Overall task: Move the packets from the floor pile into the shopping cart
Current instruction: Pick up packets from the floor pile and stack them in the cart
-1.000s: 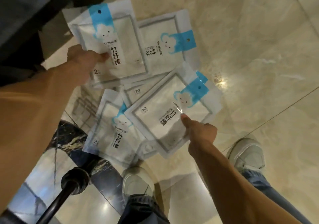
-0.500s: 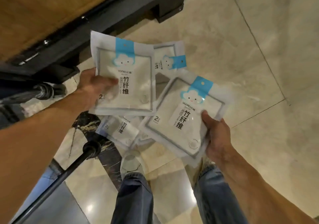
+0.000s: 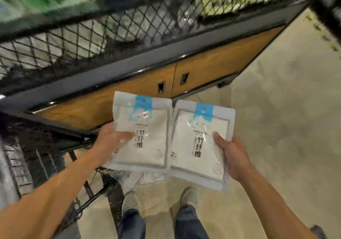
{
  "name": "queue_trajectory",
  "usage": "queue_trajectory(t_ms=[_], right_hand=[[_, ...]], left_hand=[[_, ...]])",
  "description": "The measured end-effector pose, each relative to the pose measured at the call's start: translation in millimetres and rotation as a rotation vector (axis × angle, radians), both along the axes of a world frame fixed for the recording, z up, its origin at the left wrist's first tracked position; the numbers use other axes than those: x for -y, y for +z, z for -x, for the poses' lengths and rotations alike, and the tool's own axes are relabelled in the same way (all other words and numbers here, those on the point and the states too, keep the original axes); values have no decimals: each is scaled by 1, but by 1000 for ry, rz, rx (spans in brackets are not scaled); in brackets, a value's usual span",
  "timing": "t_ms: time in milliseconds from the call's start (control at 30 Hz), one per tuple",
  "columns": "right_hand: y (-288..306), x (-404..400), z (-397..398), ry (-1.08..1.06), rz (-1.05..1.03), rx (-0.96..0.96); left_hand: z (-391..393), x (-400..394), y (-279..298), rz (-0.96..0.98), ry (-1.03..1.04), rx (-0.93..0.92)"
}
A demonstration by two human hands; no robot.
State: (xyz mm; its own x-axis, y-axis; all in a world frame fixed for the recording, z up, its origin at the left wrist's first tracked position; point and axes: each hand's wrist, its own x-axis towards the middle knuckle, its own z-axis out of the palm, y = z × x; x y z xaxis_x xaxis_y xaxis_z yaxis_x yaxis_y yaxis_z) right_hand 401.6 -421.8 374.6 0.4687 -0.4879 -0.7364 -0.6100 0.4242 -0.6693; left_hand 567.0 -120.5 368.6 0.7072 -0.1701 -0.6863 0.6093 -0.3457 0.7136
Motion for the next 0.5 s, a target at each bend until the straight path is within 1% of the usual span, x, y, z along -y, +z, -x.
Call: queue_trajectory(t_ms=[167, 267, 367, 500], right_hand=[[177, 34, -15, 118, 61, 64], [264, 38, -24, 159, 79, 138], [332, 31, -35, 210, 66, 247], [391, 14, -48, 298, 78, 353]], left_hand=[[-1, 13, 164, 96, 19, 116], [-2, 8, 249, 145, 29, 209], [-3, -5, 320, 147, 82, 316], [9, -38, 392, 195, 194, 392]])
